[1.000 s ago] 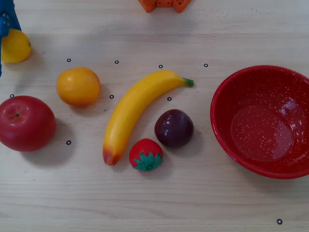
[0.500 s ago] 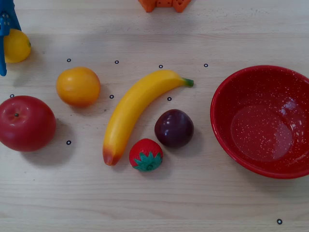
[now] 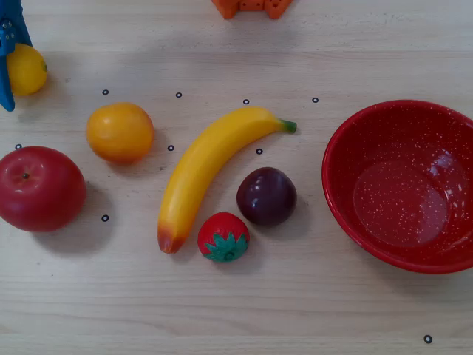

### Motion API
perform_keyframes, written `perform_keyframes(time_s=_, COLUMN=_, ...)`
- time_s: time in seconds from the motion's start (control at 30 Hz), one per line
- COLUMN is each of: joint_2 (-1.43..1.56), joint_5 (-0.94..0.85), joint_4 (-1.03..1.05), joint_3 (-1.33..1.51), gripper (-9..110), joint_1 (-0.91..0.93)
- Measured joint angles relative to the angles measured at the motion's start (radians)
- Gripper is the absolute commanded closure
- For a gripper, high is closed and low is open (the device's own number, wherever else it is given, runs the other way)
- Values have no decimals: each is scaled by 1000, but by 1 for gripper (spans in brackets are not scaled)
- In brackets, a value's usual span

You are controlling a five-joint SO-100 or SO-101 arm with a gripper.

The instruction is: Put the lemon in the red bowl.

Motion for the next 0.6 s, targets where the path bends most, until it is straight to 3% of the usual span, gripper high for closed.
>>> perform_keyframes(time_s=0.4, joint_2=0, joint_5=-2, joint_4=0, joint_3=-35, gripper=78, joint_1=0)
perform_keyframes(time_s=0.6, joint_2=0, joint_5=-2, joint_4=0, joint_3=-35, gripper=96, joint_1=0)
